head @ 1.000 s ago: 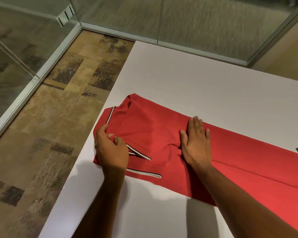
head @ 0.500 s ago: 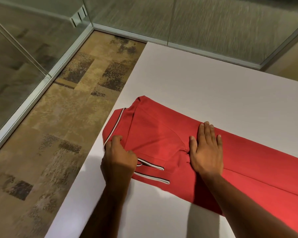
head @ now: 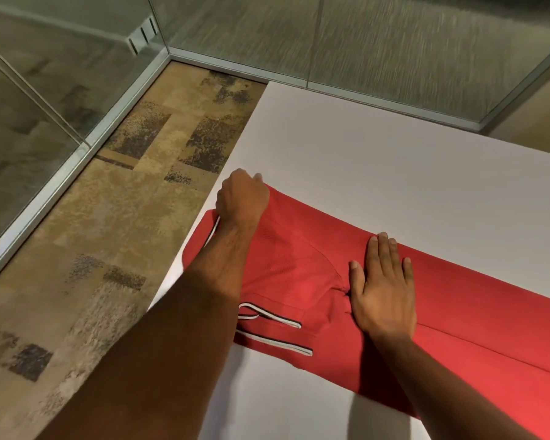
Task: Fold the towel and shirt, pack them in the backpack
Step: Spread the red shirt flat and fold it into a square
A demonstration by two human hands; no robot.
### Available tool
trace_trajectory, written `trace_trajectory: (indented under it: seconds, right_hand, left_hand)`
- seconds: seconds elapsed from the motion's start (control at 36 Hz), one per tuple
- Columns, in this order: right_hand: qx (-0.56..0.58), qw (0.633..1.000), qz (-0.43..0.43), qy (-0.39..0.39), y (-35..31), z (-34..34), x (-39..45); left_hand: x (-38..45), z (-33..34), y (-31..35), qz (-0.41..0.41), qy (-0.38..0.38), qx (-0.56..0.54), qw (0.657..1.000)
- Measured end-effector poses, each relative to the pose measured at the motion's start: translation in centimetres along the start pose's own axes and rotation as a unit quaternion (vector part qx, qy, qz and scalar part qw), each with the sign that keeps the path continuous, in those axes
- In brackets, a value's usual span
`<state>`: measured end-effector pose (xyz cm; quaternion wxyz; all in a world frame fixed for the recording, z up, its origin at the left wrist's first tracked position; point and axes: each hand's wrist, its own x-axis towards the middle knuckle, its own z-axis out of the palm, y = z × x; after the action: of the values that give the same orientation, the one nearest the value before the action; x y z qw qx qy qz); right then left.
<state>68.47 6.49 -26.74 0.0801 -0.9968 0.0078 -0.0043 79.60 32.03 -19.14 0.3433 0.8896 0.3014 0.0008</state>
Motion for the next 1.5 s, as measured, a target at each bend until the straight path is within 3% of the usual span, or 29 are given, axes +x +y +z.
trace_trajectory:
  seconds: [0.17,0.31,0.67,0.78,0.92,1.08,1.22,1.39,1.5]
  right_hand:
    - [-0.001,1.0,0.002,0.003,0.0,0.1,0.0]
    - [-0.002,1.0,0.003,0.001,0.0,0.0,0.0]
    - [0.003,1.0,0.002,-0.002,0.0,0.0,0.0]
    - [0.006,1.0,0.002,0.0,0.0,0.0,0.0]
    - [0.004,1.0,0.002,-0.004,-0.1,0.0,0.0]
    - [0.002,1.0,0.004,-0.003,-0.1,0.0,0.0]
    - [0.002,1.0,0.005,-0.004,-0.1,0.0,0.0]
    - [0.005,1.0,0.005,-0.005,-0.2,-0.2,0.0]
    - [0.004,1.0,0.006,-0.006,-0.2,-0.2,0.0]
  left_hand:
    - [1.2,0.8,1.0,-0.046,-0.047,0.048,0.997]
    - [1.4,1.1,0.8,-0.054,-0.079,0.008,0.995]
    - [2.3,0.9,-1.7,-0.045,-0.069,-0.034,0.996]
    - [2.2,0.9,-2.4,-0.059,-0.065,-0.122,0.989]
    - [1.9,0.7,-2.4,-0.101,-0.086,-0.279,0.951]
    - [2.3,1.0,-2.5,-0.124,-0.073,-0.31,0.94]
    - [3.5,1.5,-2.3,-0.089,0.021,-0.215,0.972]
    - [4.0,1.4,-0.5,-0.003,-0.018,-0.004,1.0]
    - [3.9,1.7,-0.5,0.03,0.013,-0.017,0.999]
